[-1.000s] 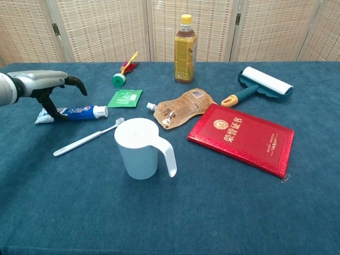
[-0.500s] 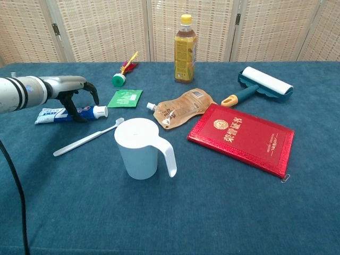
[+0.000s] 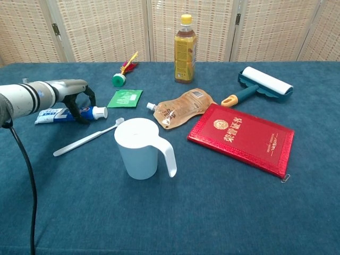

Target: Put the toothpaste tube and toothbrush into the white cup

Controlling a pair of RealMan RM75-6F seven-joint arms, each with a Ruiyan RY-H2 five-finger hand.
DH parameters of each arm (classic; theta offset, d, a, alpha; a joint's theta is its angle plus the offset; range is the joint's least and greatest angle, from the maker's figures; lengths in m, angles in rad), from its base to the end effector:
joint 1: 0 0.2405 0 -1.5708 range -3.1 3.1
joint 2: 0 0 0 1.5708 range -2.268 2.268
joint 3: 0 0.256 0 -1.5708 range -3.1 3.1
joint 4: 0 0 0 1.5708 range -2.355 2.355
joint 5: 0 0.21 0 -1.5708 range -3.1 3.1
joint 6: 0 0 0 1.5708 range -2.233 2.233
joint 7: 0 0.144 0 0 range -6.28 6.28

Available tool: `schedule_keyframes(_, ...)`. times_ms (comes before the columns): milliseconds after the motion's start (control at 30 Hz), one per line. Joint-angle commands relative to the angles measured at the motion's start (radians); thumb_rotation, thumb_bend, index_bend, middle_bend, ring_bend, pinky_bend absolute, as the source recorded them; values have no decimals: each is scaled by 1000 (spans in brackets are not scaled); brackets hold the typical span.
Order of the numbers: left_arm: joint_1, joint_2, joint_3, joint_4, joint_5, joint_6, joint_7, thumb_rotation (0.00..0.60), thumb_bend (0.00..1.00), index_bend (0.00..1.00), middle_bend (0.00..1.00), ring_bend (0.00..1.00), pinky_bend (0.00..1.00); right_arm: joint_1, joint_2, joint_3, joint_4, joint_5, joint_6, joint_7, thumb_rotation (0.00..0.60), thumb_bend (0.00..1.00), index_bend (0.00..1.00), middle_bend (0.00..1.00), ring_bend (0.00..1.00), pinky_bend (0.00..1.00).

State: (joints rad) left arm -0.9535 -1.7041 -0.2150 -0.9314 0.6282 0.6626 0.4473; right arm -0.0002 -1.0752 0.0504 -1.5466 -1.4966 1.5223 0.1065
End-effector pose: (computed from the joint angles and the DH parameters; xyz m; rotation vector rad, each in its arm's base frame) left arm -0.1960 0.4439 -0.0258 -1.6658 -1.0834 -0.5692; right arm -0.3387 -0.1541 0.1858 1.3059 -0.9197 0.8664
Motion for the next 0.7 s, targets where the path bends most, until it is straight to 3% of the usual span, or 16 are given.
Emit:
schedule_keyframes(33, 4, -21, -4, 27, 25, 16, -23, 600, 312, 515, 213, 89, 145, 1, -4, 1, 3, -4, 3, 1, 600, 328, 174, 272, 236, 249)
schedule_keyframes(267, 23, -24, -31, 22, 140, 58, -136, 600, 380, 578, 271, 122, 148, 1, -7, 1, 9, 1, -2, 6, 600, 328, 174, 273, 236, 249)
schedule_keyframes(567, 74, 102, -108, -210, 284, 91, -375, 600, 379, 587, 271, 122, 149, 4, -10, 3, 11, -9, 2, 10, 600, 327, 174, 272, 236, 249)
schedule_keyframes(700, 87, 119, -137, -255, 329, 116, -460, 600, 380, 580, 264, 123, 149, 3, -8, 3, 8, -13, 6, 10, 600, 327, 174, 272, 236, 249)
